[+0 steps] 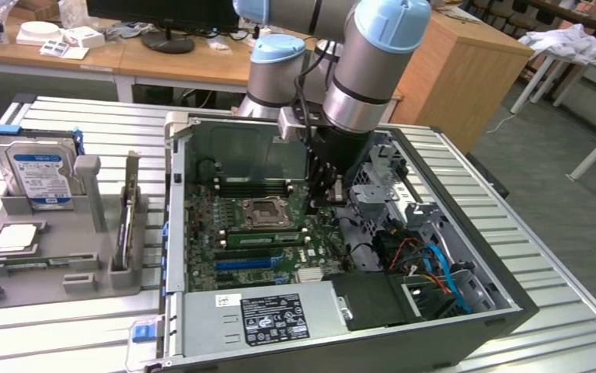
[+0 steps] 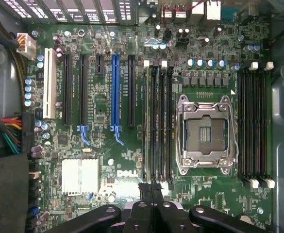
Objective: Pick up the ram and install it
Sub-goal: 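Press down the ram until it locks into place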
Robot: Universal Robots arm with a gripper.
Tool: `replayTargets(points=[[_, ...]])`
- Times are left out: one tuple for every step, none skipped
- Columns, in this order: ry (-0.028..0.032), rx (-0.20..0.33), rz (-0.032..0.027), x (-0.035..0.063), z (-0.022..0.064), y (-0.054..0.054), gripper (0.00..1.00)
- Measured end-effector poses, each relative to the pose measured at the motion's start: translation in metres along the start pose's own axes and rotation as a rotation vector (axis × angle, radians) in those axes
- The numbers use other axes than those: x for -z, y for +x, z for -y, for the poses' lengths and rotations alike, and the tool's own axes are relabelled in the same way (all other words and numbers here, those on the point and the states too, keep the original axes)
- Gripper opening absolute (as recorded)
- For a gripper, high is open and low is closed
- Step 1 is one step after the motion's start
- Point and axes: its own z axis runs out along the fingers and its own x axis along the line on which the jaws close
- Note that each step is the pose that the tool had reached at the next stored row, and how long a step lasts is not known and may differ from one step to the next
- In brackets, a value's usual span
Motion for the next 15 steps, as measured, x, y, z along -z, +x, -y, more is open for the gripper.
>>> replayTargets(points=[[0.0000,0.000,0.0000,0.0000,0.0011,0.0000,0.11],[-0.0001,0.000,0.0001,0.0000,0.0016,0.0000,0.11],[-0.0001,0.000,0.0000,0.0001,0.0016,0.0000,0.11],[-0.0001,0.000,0.0000,0.0001,0.0016,0.0000,0.11],[-0.0001,0.000,-0.0001,0.0001,0.0016,0.0000,0.11],[-0.0001,0.000,0.0000,0.0000,0.0016,0.0000,0.11],[0.0000,0.000,0.0002,-0.0007,0.0016,0.0001,0.11],[-0.0001,0.000,0.0001,-0.0016,0.0017,0.0001,0.11],[-0.0001,0.000,-0.0001,-0.0026,0.0017,0.0001,0.11],[-0.0001,0.000,0.0001,-0.0038,0.0017,0.0001,0.11],[-0.0001,0.000,0.0000,-0.0049,0.0018,0.0001,0.11],[-0.0001,0.000,0.0000,-0.0060,0.0019,0.0001,0.11],[0.0000,0.000,0.0000,-0.0071,0.0019,0.0002,0.11],[-0.0001,0.000,0.0001,-0.0083,0.0020,0.0002,0.11],[-0.0001,0.000,0.0000,-0.0092,0.0020,0.0002,0.11]])
